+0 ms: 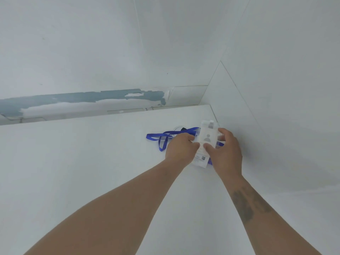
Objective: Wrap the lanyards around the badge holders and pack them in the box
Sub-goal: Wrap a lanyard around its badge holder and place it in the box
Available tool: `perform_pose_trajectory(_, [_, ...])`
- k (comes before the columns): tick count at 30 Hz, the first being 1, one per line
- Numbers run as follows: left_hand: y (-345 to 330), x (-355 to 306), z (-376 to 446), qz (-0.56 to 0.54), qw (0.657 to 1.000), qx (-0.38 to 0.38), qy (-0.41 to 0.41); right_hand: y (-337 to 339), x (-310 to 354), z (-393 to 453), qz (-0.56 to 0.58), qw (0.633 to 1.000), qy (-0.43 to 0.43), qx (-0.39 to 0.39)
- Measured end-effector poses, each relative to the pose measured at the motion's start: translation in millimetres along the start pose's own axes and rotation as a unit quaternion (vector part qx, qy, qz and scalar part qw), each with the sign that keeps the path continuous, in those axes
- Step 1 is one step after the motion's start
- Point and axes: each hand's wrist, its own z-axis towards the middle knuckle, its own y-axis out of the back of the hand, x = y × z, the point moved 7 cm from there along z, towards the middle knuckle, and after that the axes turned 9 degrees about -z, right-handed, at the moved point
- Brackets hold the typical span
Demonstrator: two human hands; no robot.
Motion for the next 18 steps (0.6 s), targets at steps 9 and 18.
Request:
perform_pose_trajectory(9, [16.5, 1.7, -35.6, 0.047, 0.999, -0.003, 0.007, 2.4, 1.1, -33.9, 0.026, 0.999, -0.014, 0.023])
perform_pose_trajectory(18, [3.9, 9.7, -44.3, 0.119, 0.992, 0.028, 0.017, -2.2, -4.6, -63.5, -0.036, 0.999, 0.006, -0.004])
